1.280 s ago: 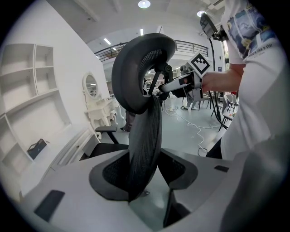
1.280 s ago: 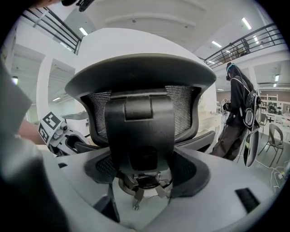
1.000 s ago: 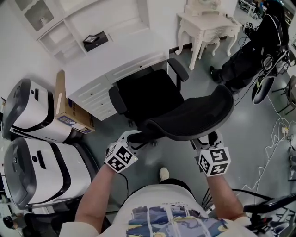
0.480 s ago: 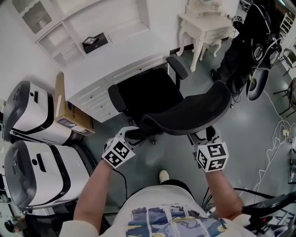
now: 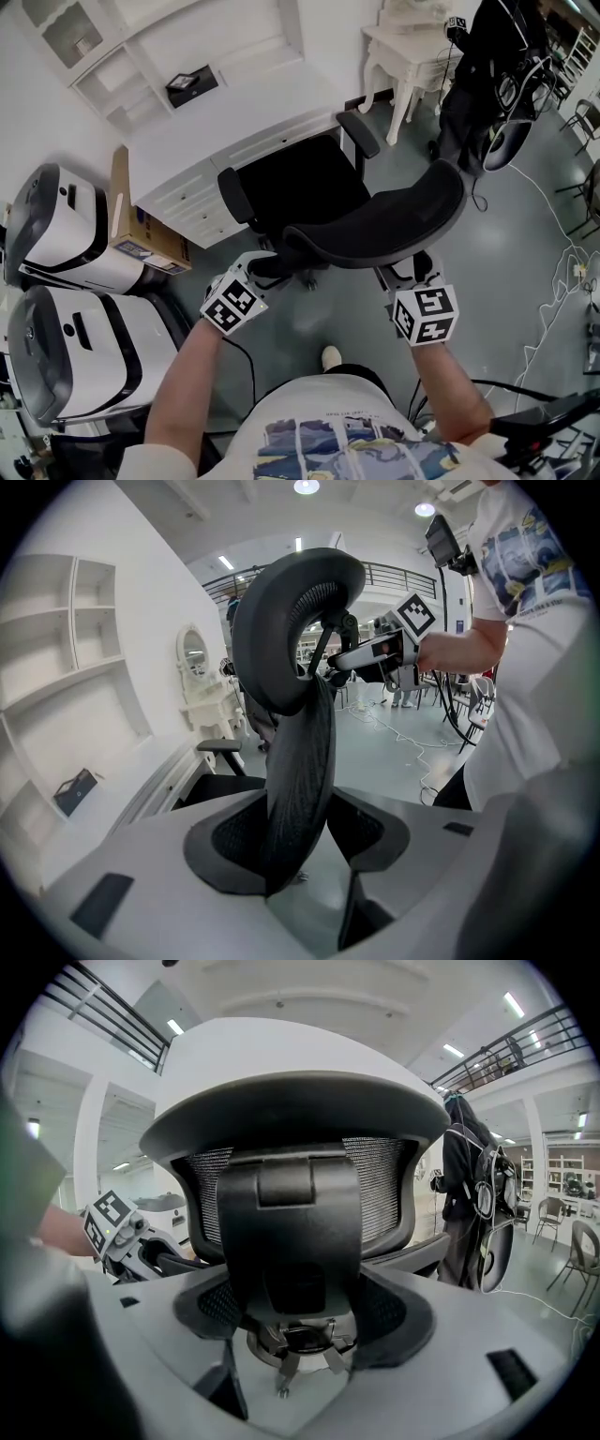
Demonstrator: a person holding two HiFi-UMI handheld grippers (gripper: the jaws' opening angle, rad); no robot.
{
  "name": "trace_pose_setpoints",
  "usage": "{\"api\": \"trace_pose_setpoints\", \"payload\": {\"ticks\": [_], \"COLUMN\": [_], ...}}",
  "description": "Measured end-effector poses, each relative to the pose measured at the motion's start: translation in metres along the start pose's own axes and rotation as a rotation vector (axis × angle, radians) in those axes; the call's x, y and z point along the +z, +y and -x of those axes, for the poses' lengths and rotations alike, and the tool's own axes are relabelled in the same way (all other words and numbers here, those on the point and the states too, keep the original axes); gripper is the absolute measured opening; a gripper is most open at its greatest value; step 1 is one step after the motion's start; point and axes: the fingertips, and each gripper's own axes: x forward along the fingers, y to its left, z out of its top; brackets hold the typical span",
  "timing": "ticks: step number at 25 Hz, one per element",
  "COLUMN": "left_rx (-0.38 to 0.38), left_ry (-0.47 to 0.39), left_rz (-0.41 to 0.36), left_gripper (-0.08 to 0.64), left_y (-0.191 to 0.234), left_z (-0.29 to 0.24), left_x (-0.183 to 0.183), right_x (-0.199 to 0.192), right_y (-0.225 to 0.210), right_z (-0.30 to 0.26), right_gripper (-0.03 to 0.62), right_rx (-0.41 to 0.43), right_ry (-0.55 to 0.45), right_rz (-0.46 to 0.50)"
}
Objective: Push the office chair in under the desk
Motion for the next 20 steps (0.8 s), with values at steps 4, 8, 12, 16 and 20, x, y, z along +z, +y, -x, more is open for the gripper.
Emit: {"api": "trace_pose_setpoints", "payload": {"ticks": [4,8,12,16,20], "left_rx": [-0.001,0.0,0.004,0.008,0.002], "left_ry": [-0.001,0.002,0.005,0.002,-0.007], "left_rz": [0.001,0.006,0.009,0.014,0.021], "left_gripper": [0.21,0.213,0.217,0.222,0.225], "left_y": [0.006,0.012,0.019,0.027,0.031], "left_z": [0.001,0.001,0.002,0.004,0.006], "left_x": [-0.001,-0.002,-0.004,-0.009,-0.01], "right_x": [0.002,0.004,0.006,0.007,0.008], "right_y": [0.002,0.003,0.007,0.012,0.016], "right_z": [-0.004,-0.009,-0.013,-0.018,-0.021], "right_gripper": [0.341,0.341,0.341,0.341,0.341], "right_rx": [-0.001,-0.003,-0.004,-0.008,-0.011], "right_ry": [0.0,0.001,0.001,-0.001,0.0], "right_rz": [0.0,-0.001,0.001,-0.002,-0.001]}}
